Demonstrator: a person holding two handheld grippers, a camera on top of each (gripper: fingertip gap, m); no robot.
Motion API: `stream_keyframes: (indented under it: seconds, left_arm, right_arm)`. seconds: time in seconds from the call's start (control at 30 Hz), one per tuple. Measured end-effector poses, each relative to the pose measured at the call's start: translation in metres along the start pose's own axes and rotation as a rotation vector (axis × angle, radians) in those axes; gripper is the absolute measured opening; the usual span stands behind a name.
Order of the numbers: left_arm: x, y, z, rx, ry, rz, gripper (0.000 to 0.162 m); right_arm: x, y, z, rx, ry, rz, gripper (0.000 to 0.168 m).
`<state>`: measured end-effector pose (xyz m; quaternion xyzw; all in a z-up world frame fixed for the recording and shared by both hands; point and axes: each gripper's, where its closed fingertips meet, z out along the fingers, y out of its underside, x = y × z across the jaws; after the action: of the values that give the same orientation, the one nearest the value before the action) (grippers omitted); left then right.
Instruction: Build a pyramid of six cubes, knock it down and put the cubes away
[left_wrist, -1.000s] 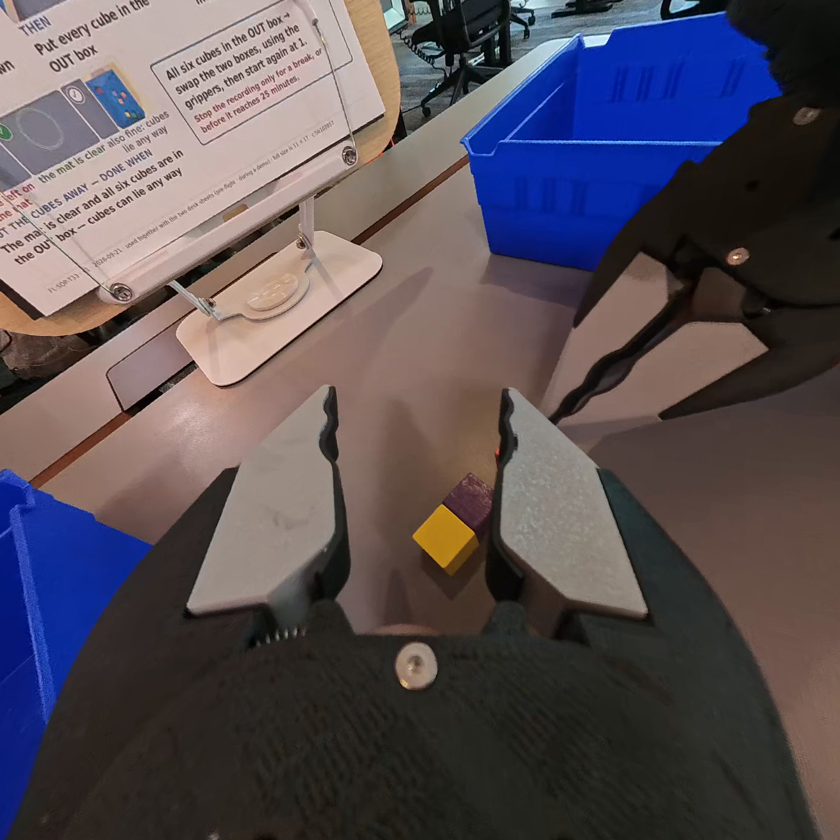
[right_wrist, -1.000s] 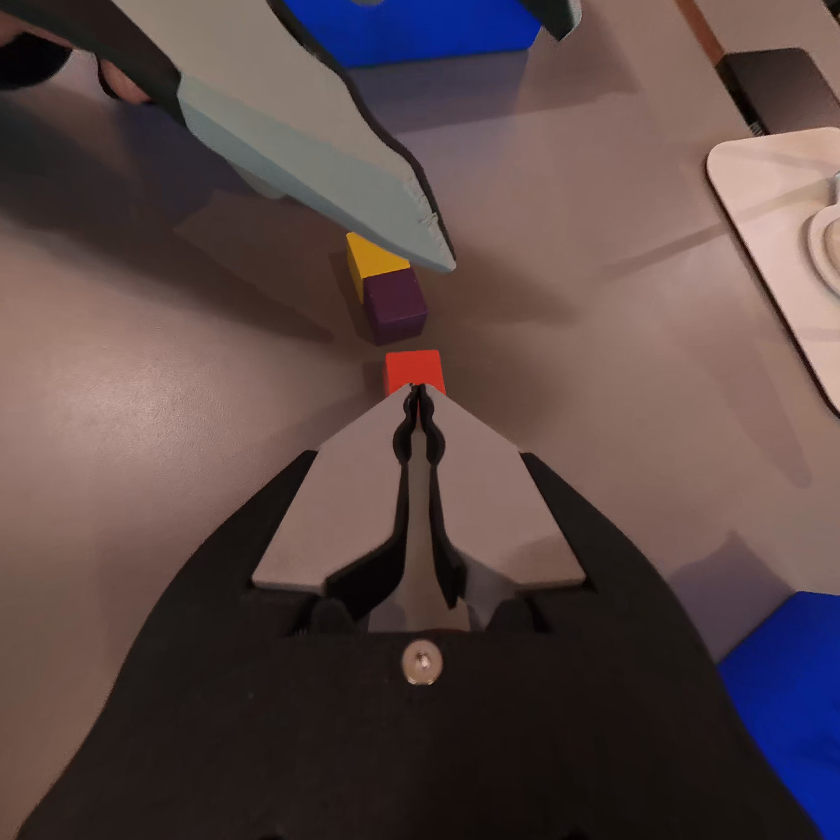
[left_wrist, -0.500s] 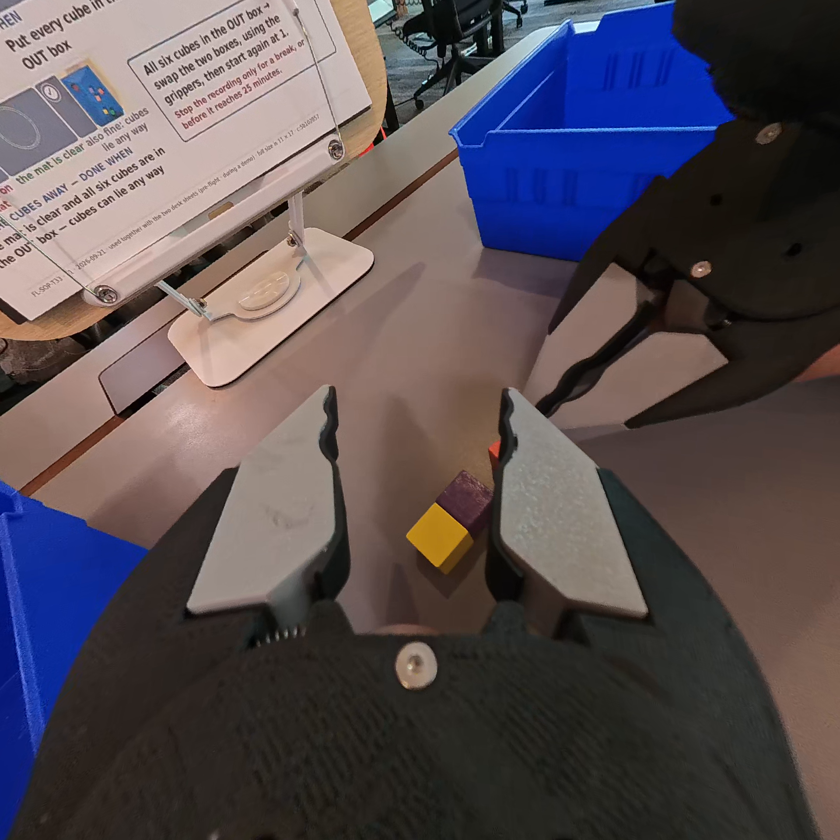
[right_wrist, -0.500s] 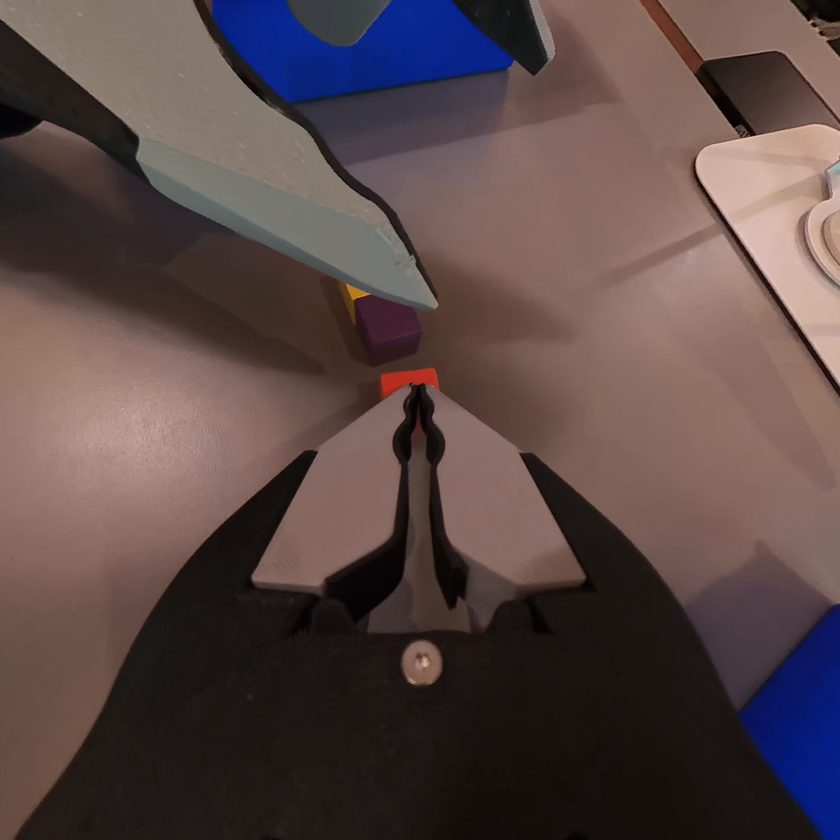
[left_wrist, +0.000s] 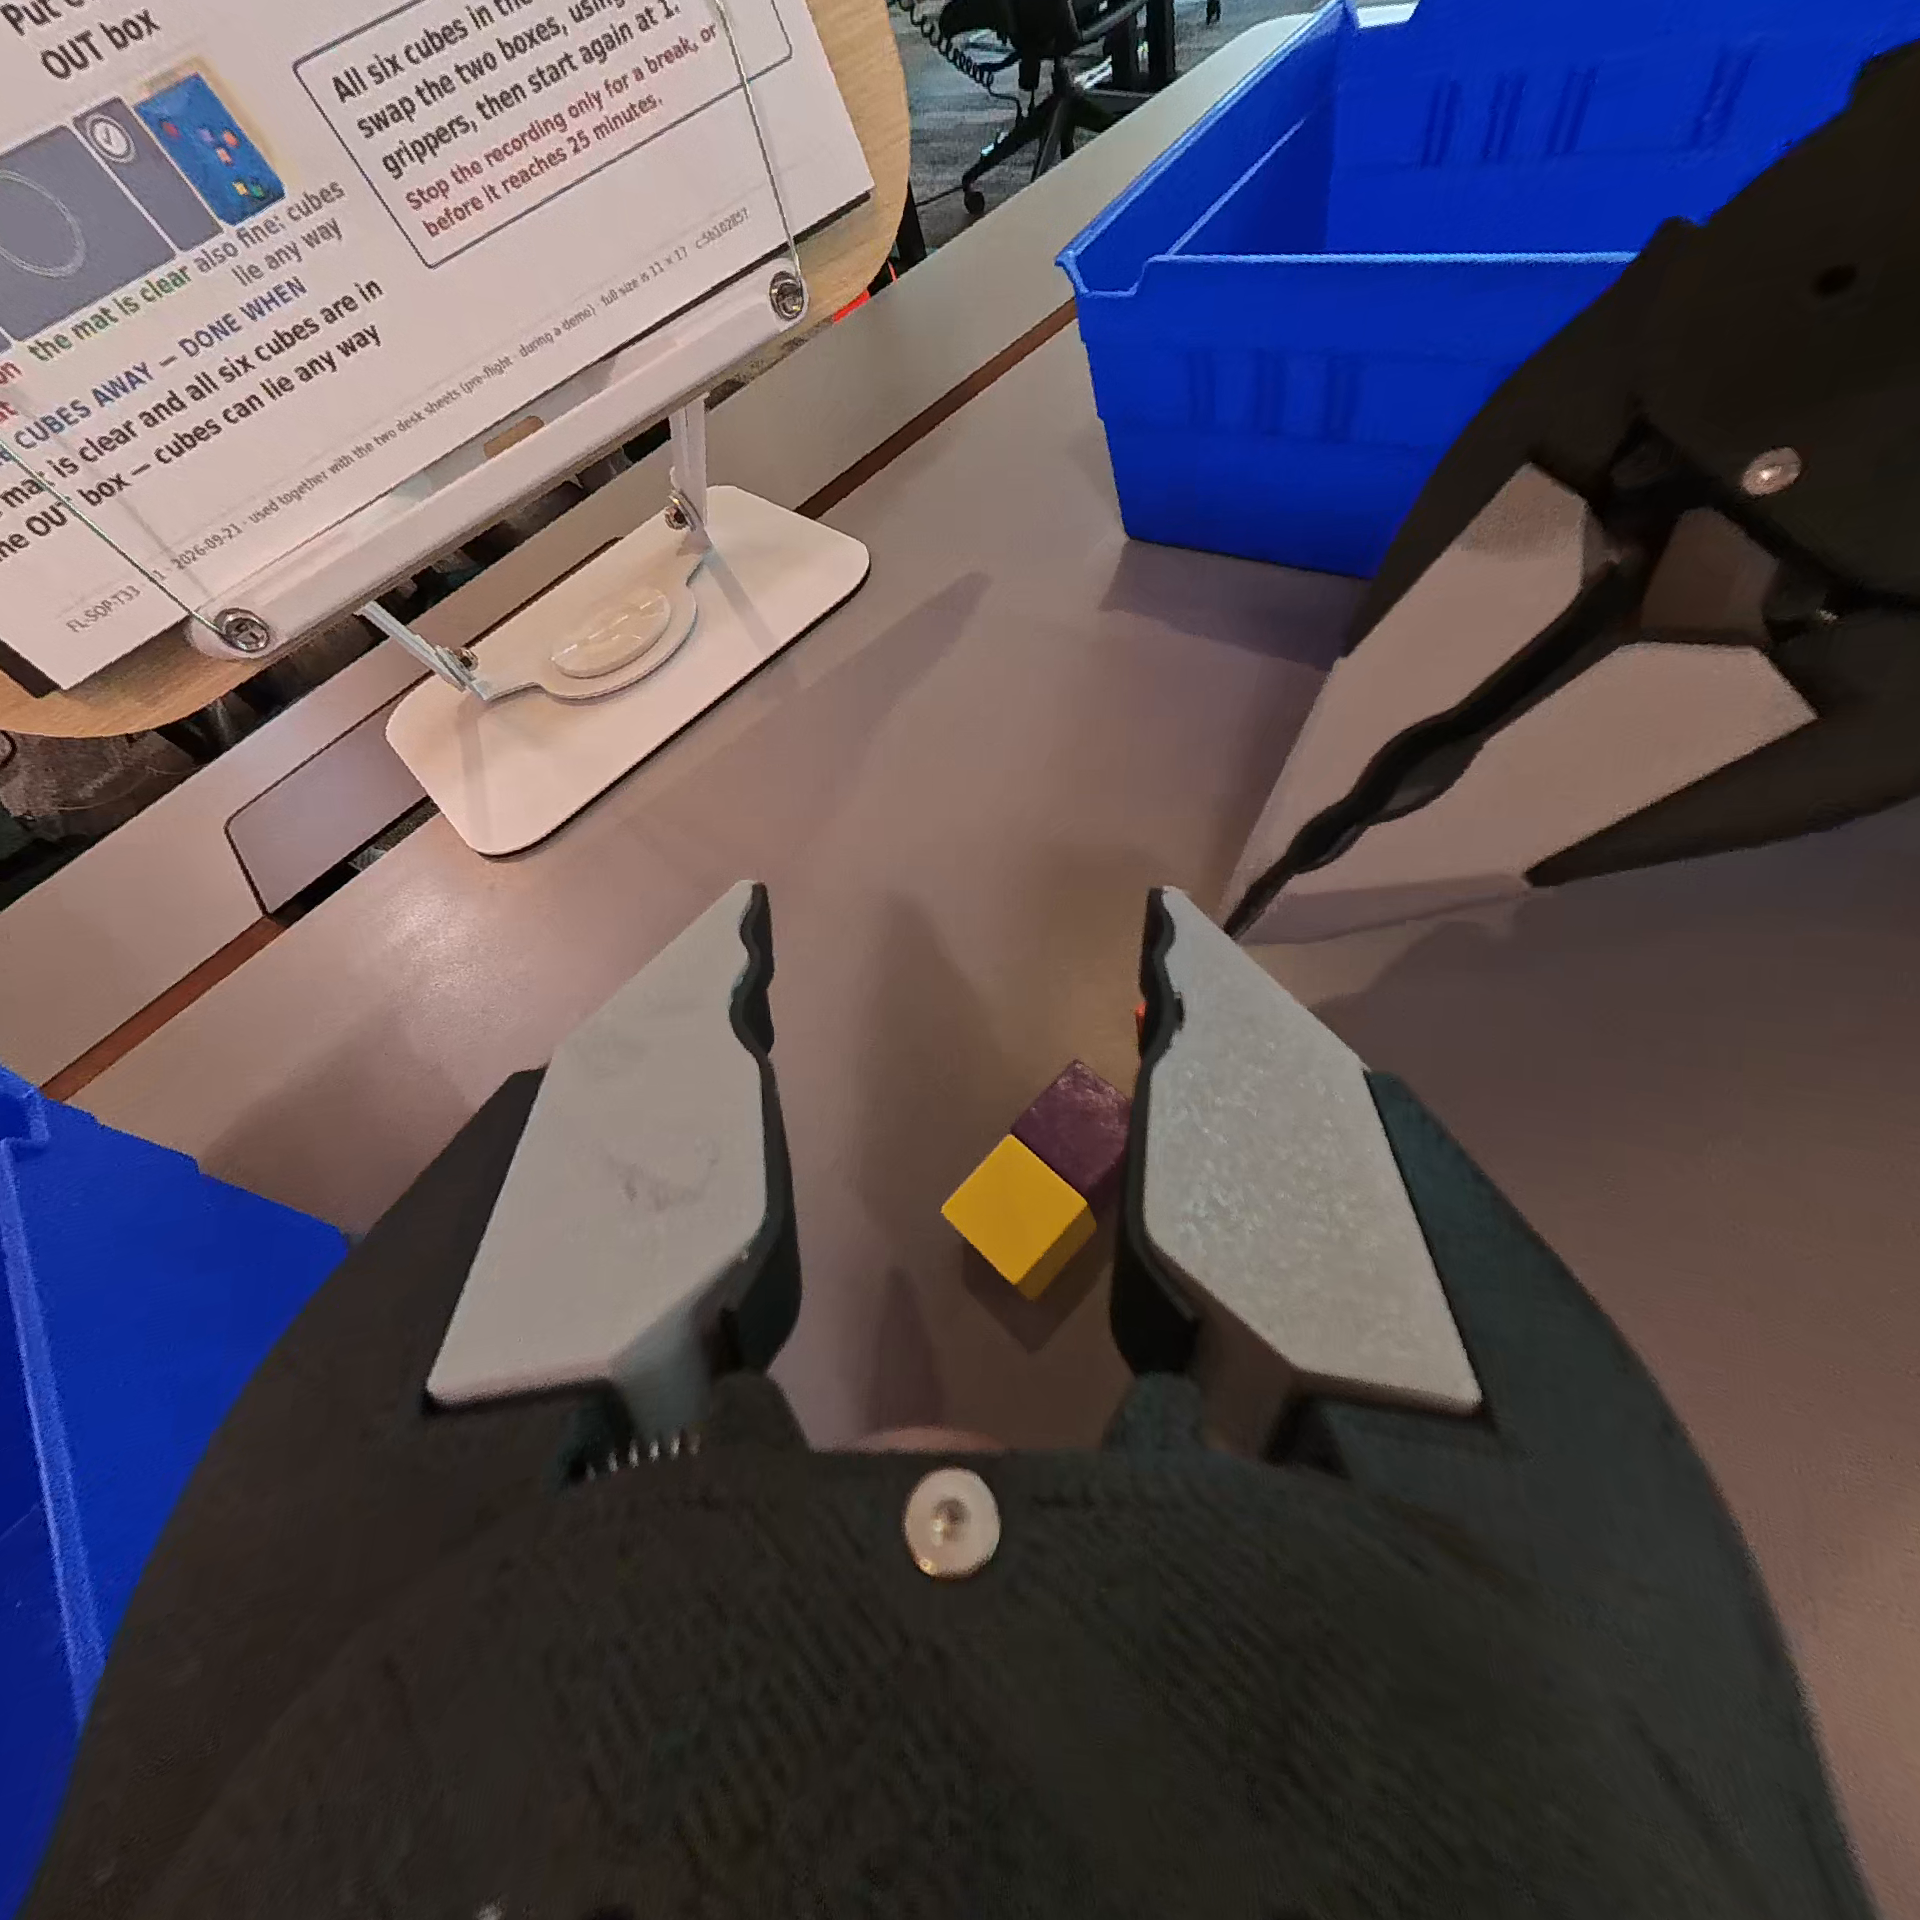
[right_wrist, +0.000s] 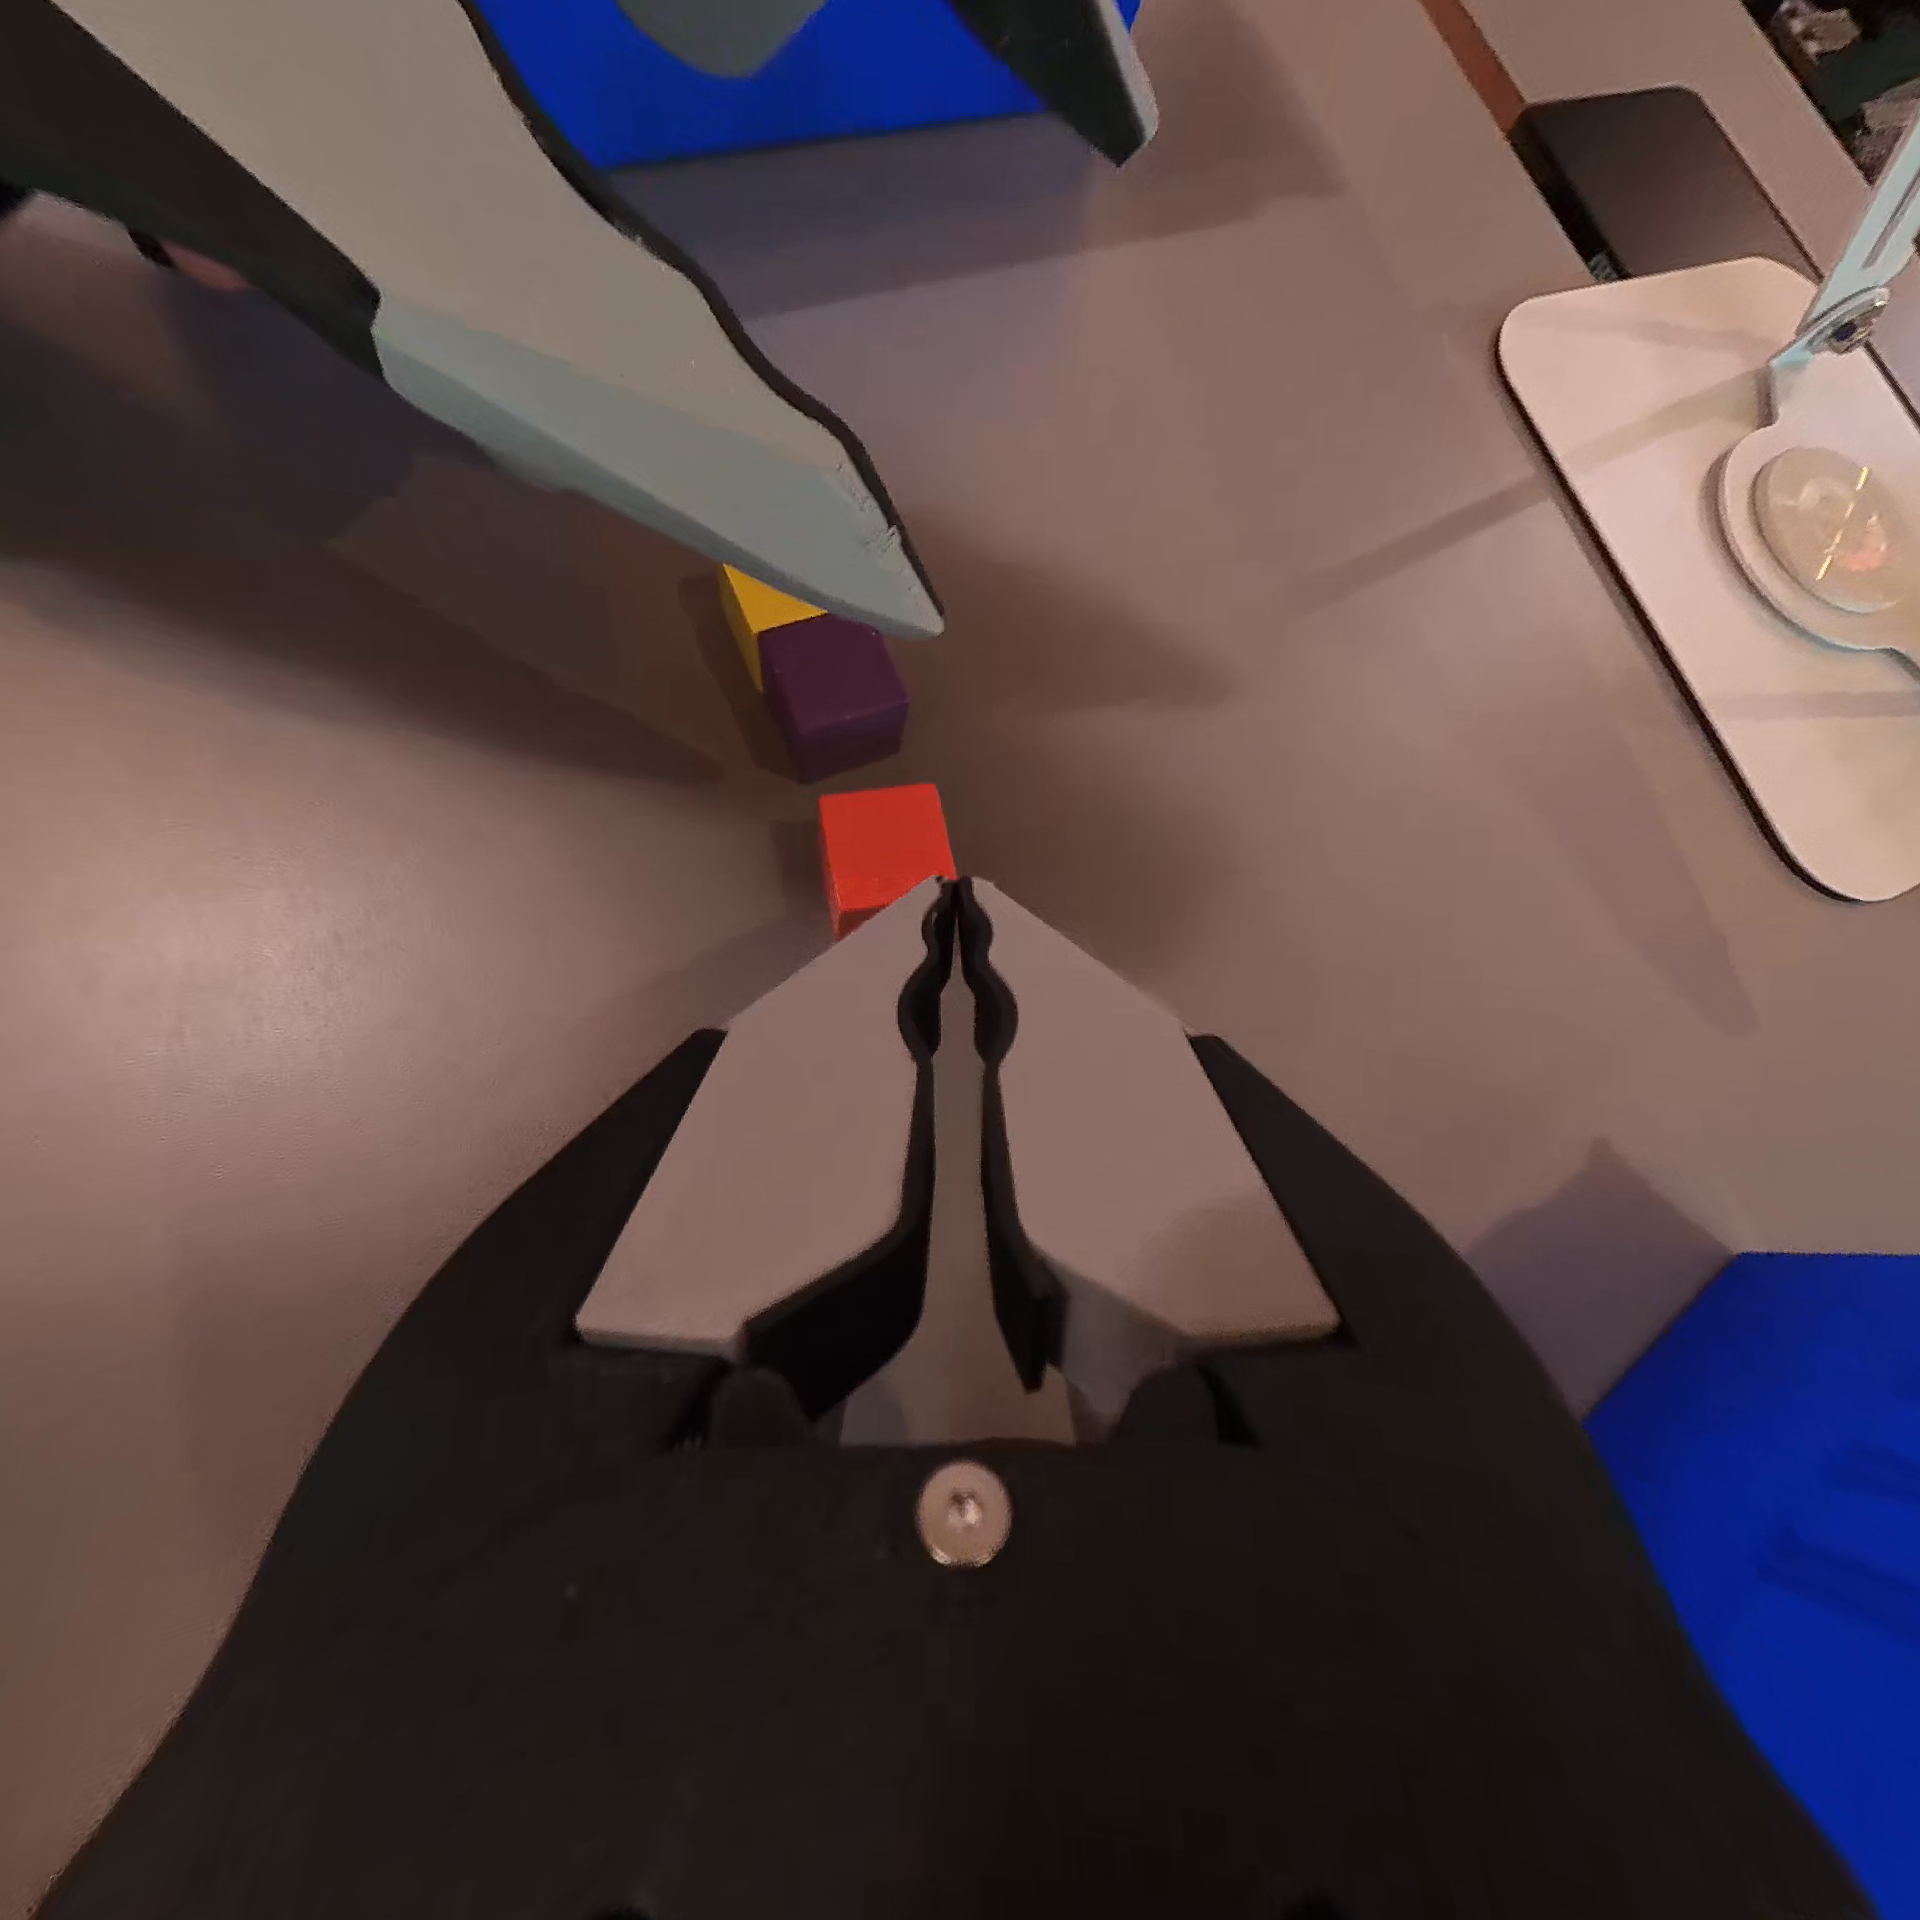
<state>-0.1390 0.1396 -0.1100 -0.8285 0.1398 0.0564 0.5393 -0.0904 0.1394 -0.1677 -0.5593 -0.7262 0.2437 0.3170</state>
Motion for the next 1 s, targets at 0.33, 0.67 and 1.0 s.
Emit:
stream_keyframes:
  seconds: [0.33, 0.67, 1.0]
  left_arm:
    - [0.001, -0.001, -0.001, -0.001, 0.001, 0.006, 0.07]
    - [0.004, 0.001, 0.001, -0.008, 0.006, 0.014, 0.07]
    - [0.004, 0.005, 0.003, -0.023, 0.005, 0.022, 0.07]
  right_arm:
    - [-0.014, 0.012, 0.021, -0.052, -0.067, 0.043, 0.0]
    - [-0.012, 0.009, 0.028, -0.025, -0.058, 0.079, 0.0]
    - [-0.008, 0.014, 0.033, -0.039, -0.034, 0.083, 0.0]
